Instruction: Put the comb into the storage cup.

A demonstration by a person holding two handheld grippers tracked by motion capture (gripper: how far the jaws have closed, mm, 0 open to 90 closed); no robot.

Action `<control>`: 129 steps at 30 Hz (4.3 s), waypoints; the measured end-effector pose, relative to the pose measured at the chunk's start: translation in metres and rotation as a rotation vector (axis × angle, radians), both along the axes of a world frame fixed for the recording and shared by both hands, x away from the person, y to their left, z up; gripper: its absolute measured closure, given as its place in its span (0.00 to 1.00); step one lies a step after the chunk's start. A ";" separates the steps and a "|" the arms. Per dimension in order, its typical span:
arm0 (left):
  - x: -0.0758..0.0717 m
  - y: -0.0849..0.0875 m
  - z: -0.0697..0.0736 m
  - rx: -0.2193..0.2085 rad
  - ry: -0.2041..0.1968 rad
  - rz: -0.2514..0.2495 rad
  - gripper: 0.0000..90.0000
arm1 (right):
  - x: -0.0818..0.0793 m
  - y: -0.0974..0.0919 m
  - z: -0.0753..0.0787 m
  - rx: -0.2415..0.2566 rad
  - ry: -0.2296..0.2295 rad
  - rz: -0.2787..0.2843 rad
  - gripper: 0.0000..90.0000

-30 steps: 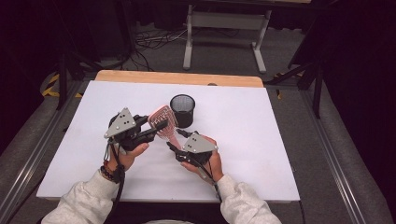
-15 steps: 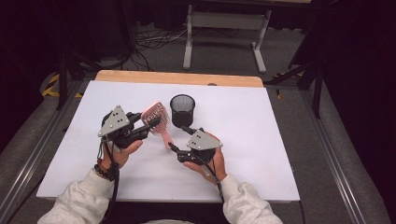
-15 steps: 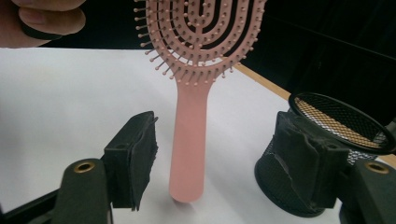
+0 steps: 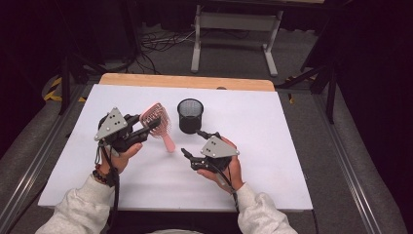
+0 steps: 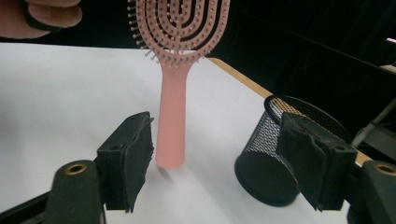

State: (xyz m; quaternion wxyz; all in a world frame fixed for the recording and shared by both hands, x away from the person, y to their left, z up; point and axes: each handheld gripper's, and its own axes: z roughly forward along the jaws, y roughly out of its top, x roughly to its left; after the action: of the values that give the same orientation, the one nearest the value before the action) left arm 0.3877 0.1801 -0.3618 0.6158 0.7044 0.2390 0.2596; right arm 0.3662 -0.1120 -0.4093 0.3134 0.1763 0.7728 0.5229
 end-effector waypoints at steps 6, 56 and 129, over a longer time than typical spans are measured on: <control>0.001 0.003 0.001 0.001 -0.007 0.013 0.71 | -0.004 -0.011 0.001 -0.020 0.010 -0.006 0.28; 0.004 0.014 0.015 -0.001 -0.055 0.024 0.71 | -0.030 -0.078 -0.036 -0.097 0.022 -0.127 0.11; 0.092 -0.079 0.078 0.081 -0.110 0.019 0.71 | -0.030 -0.083 -0.031 -0.066 0.007 -0.107 0.13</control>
State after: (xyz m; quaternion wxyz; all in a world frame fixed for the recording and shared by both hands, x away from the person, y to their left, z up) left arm 0.4799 0.1007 -0.2840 0.5967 0.7110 0.2007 0.3132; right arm 0.3362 -0.1945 -0.4399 0.3437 0.2089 0.7802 0.4792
